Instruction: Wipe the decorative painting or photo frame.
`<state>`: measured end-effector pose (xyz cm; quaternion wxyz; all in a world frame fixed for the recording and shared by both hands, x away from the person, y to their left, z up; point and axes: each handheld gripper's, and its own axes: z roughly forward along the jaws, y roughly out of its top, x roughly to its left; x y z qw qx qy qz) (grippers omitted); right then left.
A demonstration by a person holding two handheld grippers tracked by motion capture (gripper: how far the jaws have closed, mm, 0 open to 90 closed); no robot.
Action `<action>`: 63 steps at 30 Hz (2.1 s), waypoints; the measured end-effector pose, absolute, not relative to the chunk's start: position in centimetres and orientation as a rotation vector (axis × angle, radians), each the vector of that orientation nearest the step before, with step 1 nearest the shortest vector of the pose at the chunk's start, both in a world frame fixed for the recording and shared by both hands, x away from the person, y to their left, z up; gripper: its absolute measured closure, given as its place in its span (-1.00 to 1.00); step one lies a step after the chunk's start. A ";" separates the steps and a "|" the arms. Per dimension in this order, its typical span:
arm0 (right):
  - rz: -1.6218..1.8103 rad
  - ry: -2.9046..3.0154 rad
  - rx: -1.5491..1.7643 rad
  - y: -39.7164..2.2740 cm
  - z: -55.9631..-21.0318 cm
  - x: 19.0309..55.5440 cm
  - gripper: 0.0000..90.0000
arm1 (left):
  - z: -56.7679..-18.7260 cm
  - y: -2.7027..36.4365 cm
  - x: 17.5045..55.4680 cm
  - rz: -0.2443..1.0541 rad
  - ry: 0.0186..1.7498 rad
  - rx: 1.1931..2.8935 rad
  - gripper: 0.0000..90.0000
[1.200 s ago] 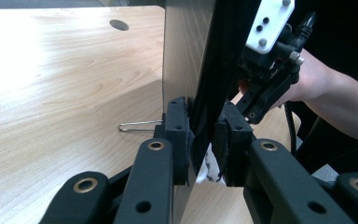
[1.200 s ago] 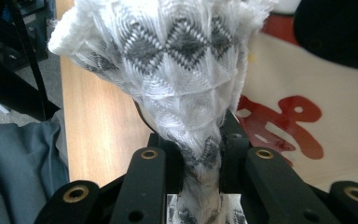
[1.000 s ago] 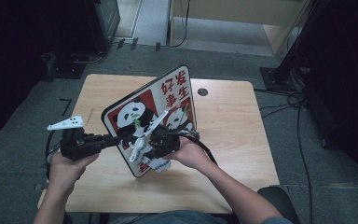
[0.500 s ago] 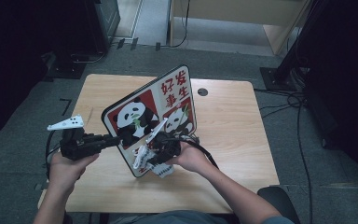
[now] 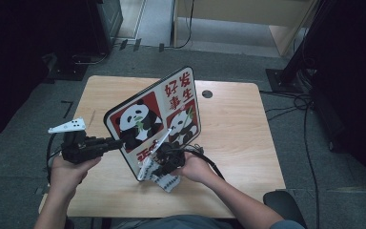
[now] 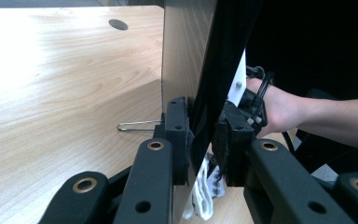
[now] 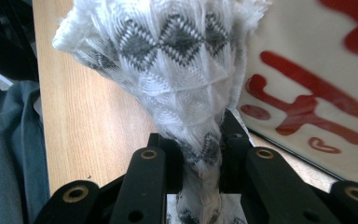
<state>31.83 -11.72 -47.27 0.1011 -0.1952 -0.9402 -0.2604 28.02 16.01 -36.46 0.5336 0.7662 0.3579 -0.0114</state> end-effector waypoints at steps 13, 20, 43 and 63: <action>-0.825 -2.765 -0.580 -12.1 -47.9 31.4 0.63 | -36.5 16.0 28.0 -0.025 0.855 1.824 0.72; -0.832 -2.773 -0.576 -12.0 -46.6 31.1 0.78 | -36.5 16.0 28.0 -0.027 0.861 1.821 0.71; -0.879 -2.745 -0.609 -12.2 -40.8 31.2 0.73 | -36.1 17.2 28.2 -0.043 0.885 1.814 0.31; -0.889 -2.770 -0.523 -9.6 -36.5 30.7 0.73 | -36.9 19.9 29.0 -0.005 0.943 1.785 -0.14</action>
